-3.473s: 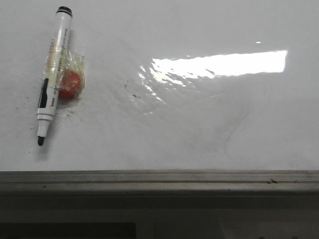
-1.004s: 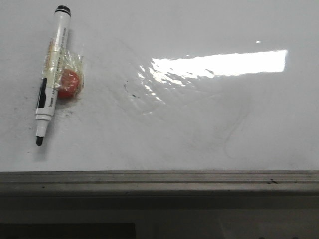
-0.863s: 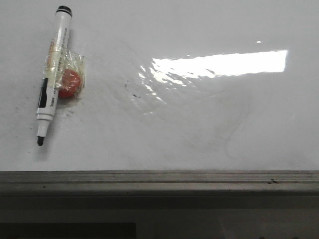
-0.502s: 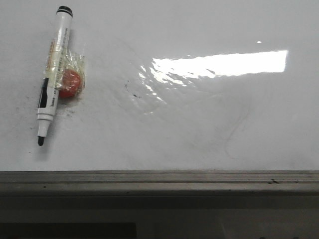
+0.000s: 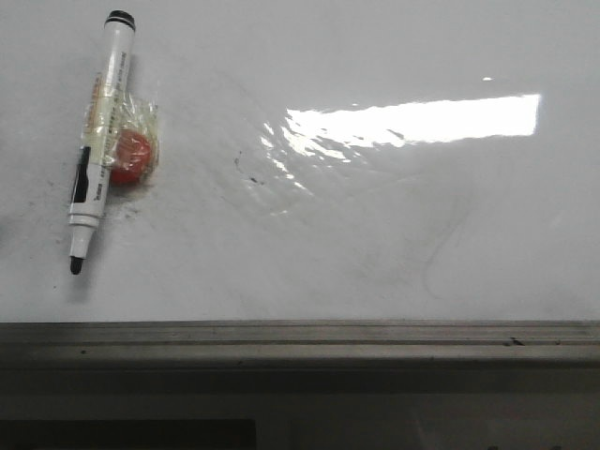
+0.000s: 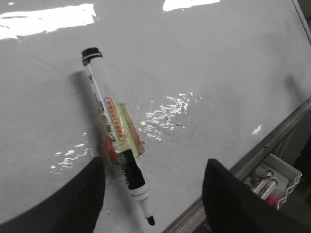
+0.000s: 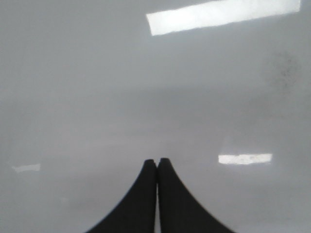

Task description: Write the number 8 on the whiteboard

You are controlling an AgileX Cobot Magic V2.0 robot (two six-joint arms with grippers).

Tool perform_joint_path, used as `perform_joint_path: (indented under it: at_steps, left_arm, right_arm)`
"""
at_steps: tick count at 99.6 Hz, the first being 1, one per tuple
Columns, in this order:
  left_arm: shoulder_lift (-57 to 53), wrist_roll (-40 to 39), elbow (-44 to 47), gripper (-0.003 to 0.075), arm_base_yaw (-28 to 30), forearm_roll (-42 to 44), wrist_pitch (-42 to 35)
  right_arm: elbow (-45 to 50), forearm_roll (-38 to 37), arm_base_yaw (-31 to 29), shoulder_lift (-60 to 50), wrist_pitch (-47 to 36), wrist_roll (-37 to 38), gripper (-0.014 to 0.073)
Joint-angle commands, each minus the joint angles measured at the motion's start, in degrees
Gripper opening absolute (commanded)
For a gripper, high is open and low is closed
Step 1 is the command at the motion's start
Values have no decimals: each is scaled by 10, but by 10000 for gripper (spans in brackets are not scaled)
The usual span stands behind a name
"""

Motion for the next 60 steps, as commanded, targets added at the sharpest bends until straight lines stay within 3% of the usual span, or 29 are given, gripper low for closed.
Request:
perform_joint_path:
  at_steps: [1,17,43,60]
  left_arm:
    - [45,-4,-17,396,-9,-18,-89]
    - [117,-4,-17,396,-9,-98,-155]
    - [183,-9,-17,392,-9,-100,-171]
    - [206,-9,-17,335,-9,-100,-177]
  right_arm:
    - [-14,-2,-2,11,-52,0,-63]
    - [-14,-2,-2,11,-49,0,-63]
    - [-14,-2,-2,11,-47,0,-63]
    - [-14,-2,-1,11,-36,0,-63]
